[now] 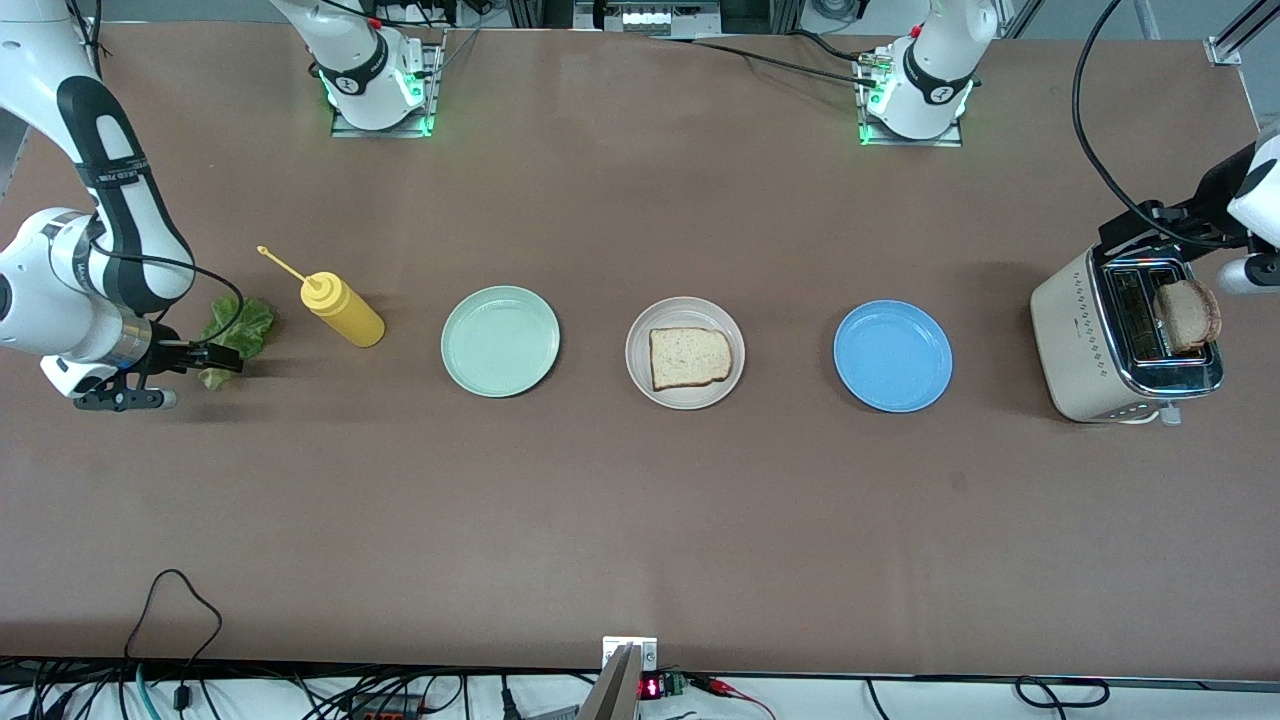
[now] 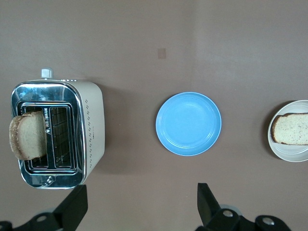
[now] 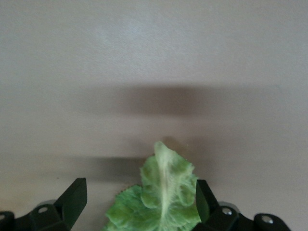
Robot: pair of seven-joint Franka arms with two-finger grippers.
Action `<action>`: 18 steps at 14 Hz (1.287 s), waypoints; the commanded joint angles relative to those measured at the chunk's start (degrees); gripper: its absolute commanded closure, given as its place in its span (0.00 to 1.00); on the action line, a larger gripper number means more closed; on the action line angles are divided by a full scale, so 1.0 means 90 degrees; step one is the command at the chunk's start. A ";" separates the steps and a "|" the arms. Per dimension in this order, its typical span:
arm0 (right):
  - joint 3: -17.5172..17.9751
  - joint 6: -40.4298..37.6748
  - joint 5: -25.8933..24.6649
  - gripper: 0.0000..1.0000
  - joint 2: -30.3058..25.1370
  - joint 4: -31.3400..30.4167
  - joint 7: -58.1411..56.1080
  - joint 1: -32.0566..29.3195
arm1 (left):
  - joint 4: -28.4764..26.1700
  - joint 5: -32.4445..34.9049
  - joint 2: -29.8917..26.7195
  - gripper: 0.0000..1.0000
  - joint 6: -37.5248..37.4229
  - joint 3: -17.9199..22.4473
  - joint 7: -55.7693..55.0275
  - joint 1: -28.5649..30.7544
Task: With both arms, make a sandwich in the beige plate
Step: 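Reach the right gripper down to the green lettuce leaf, then grasp the lettuce leaf with the right gripper and lift it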
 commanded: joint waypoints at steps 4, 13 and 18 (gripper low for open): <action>0.0044 0.0119 -0.0157 0.00 0.0057 -0.0075 0.0072 -0.0138 | -0.0056 -0.0003 -0.0036 0.00 0.0021 -0.0029 0.0040 0.0063; 0.0044 0.0256 -0.0304 0.37 0.0213 -0.0084 -0.0006 -0.0226 | -0.0056 0.0007 -0.0046 0.00 0.0011 -0.0029 0.0040 0.0024; 0.0044 0.0295 -0.0392 0.54 0.0233 -0.0084 -0.0006 -0.0246 | -0.0056 -0.0003 -0.0046 0.00 0.0011 -0.0029 0.0040 0.0033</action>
